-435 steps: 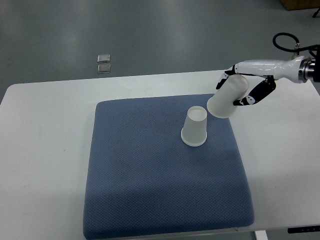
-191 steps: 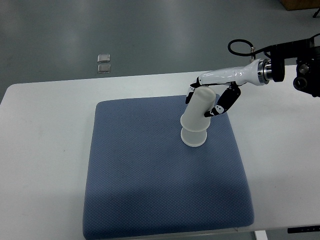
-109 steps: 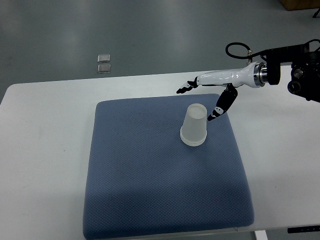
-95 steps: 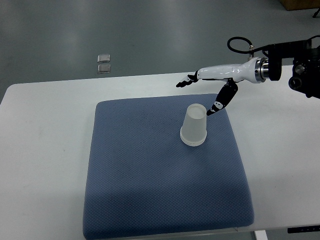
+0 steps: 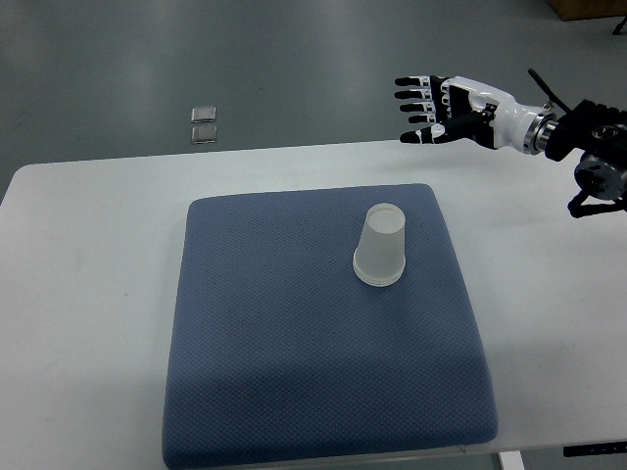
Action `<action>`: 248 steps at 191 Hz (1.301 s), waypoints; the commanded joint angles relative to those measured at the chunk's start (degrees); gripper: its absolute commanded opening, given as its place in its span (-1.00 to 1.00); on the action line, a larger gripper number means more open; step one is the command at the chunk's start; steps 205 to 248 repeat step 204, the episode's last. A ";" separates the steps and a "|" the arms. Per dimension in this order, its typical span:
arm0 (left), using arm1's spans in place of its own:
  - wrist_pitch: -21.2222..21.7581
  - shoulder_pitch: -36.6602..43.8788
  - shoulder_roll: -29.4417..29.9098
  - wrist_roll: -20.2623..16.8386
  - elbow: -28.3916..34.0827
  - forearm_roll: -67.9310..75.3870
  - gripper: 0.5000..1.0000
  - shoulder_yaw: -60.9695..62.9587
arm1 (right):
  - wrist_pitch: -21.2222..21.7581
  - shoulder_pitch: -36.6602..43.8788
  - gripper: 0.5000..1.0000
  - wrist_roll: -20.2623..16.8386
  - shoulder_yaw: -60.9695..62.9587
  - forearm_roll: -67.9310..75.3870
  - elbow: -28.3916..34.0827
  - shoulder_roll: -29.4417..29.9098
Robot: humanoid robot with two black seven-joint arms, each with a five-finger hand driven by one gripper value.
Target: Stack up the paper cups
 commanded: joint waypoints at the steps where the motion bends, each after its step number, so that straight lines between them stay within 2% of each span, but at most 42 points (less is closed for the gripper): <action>1: 0.01 0.00 0.00 0.03 0.04 0.00 1.00 0.00 | 0.11 -1.43 0.63 -3.33 0.10 12.49 -4.84 3.22; 42: 0.01 0.00 0.00 -0.06 -0.04 0.00 1.00 0.00 | 2.22 -2.66 0.63 -9.74 0.01 32.17 -7.30 6.21; 68: 0.01 0.00 0.00 0.03 -0.04 0.00 1.00 0.00 | 2.39 -3.45 0.66 -12.56 0.10 35.60 -7.74 7.53; 111: 0.01 0.00 0.00 0.03 0.04 0.00 1.00 0.00 | 2.57 -3.54 0.69 -14.23 0.10 35.69 -10.64 9.81; 152: 0.01 0.00 0.00 0.03 0.04 0.00 1.00 0.00 | 2.83 -3.54 0.70 -13.09 0.19 35.17 -11.96 10.34; 201: 0.01 0.00 0.00 -0.06 -0.04 0.00 1.00 0.00 | 8.19 -3.54 0.70 -13.00 0.27 35.17 -11.96 10.08; 248: 0.01 0.00 0.00 0.03 0.04 0.00 1.00 0.00 | 8.28 -3.54 0.70 -13.00 0.19 35.17 -11.96 10.08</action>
